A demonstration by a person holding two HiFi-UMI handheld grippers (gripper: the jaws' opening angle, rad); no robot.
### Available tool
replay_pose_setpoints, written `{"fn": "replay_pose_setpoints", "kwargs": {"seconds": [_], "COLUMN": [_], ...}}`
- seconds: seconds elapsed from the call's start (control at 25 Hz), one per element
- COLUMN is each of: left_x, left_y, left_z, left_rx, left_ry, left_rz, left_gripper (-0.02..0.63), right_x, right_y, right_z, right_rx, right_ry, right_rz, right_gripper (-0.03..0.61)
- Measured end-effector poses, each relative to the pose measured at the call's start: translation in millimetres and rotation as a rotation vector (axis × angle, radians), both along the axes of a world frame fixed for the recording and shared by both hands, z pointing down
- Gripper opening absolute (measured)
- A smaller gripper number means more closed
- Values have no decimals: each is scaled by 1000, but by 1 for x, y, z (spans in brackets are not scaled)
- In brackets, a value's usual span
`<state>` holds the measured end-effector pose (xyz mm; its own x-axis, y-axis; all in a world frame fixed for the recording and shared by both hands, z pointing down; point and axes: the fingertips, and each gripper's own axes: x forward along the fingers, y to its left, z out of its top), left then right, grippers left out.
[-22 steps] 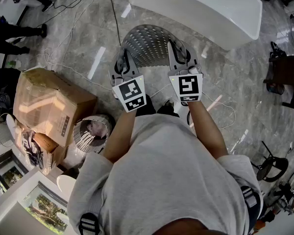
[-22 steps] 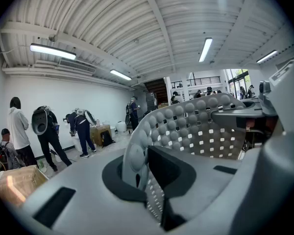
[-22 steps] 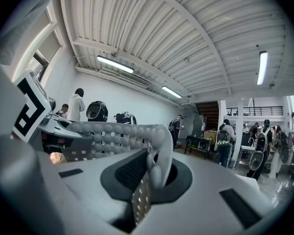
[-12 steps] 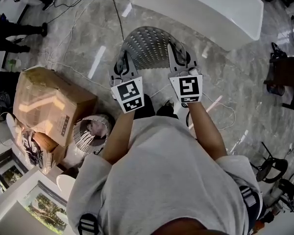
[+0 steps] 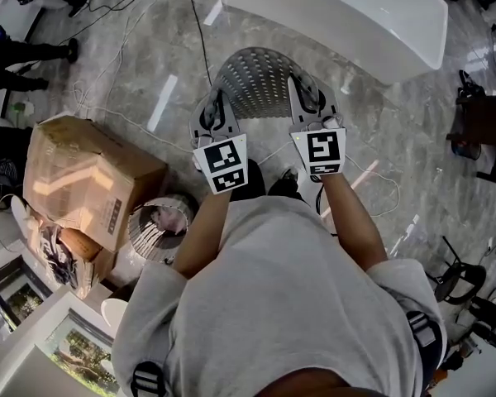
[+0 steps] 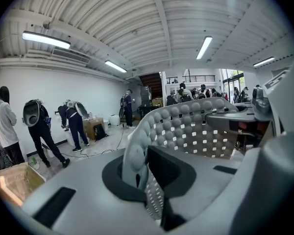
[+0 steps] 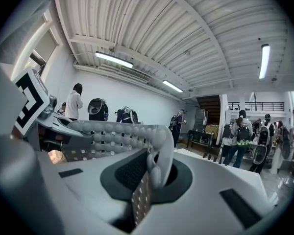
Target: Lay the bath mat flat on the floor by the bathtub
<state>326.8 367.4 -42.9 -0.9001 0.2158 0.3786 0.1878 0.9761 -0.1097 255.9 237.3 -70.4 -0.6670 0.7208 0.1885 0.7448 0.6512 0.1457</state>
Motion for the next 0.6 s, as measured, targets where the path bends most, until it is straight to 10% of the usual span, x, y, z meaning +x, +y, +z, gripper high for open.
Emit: {"fn": "replay_pose_setpoints", "kwargs": {"seconds": [0.6], "left_x": [-28], "left_y": [61], "left_z": [20], "left_rx": [62], "left_ry": [9], "left_rz": [40], "left_gripper": [29], "right_x": [-20], "right_y": [64], "right_z": [15], "right_rx": [49], "right_ry": [15], "right_rz": [35], "right_gripper": [23]}}
